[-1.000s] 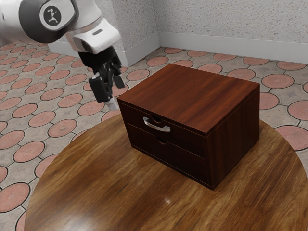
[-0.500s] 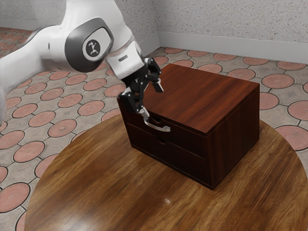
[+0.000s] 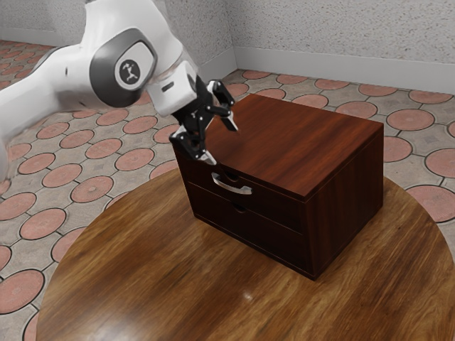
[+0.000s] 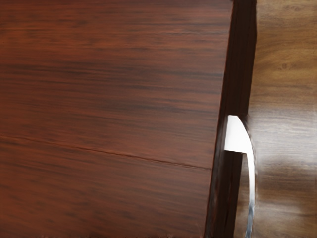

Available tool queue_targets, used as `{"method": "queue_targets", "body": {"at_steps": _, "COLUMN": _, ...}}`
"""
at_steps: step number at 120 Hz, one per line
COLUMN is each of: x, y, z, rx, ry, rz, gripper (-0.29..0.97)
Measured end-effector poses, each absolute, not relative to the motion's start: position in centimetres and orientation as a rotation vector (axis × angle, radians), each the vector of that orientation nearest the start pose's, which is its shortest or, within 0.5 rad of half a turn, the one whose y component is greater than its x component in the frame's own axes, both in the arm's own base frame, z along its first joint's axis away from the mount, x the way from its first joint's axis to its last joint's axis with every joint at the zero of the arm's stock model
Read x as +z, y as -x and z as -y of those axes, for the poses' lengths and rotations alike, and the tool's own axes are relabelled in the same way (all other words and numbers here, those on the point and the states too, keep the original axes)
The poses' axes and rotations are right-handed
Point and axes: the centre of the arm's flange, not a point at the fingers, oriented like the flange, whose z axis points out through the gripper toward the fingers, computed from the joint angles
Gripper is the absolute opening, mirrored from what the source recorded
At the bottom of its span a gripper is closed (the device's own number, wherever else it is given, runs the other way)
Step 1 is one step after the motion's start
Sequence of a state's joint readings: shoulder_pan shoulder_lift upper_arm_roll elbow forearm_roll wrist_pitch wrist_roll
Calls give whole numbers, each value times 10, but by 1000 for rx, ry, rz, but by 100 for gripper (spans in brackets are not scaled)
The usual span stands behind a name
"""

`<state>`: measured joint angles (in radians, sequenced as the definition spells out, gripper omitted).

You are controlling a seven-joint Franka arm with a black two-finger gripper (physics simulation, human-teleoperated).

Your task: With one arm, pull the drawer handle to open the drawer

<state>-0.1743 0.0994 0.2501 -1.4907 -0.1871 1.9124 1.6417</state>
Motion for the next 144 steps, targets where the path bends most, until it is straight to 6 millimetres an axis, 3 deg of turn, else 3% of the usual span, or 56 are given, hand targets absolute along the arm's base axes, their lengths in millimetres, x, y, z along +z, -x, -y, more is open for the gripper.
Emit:
{"method": "queue_targets", "body": {"at_steps": 11, "x": 646, "y": -588, "z": -31, "rx": -525, "ry": 2119, "rz": -2072, "gripper": 56}}
{"method": "queue_targets", "body": {"at_steps": 21, "x": 637, "y": -580, "z": -39, "rx": -521, "ry": 2125, "rz": -2069, "gripper": 55}}
{"method": "queue_targets", "body": {"at_steps": 55, "x": 615, "y": -586, "z": -56, "rx": -518, "ry": 2153, "rz": -2021, "gripper": 50}}
{"method": "queue_targets", "body": {"at_steps": 89, "x": 603, "y": -590, "z": -51, "rx": -526, "ry": 2157, "rz": -2003, "gripper": 46}}
{"method": "queue_targets", "body": {"at_steps": 105, "x": 606, "y": -590, "z": -44, "rx": -540, "ry": 2142, "rz": -1999, "gripper": 44}}
{"method": "queue_targets", "body": {"at_steps": 117, "x": 619, "y": -577, "z": -30, "rx": -563, "ry": 2108, "rz": -2009, "gripper": 44}}
{"method": "queue_targets", "body": {"at_steps": 134, "x": 611, "y": -564, "z": 44, "rx": -555, "ry": 1999, "rz": -2151, "gripper": 43}}
{"method": "queue_targets", "body": {"at_steps": 144, "x": 609, "y": -562, "z": 53, "rx": -558, "ry": 1990, "rz": -2158, "gripper": 42}}
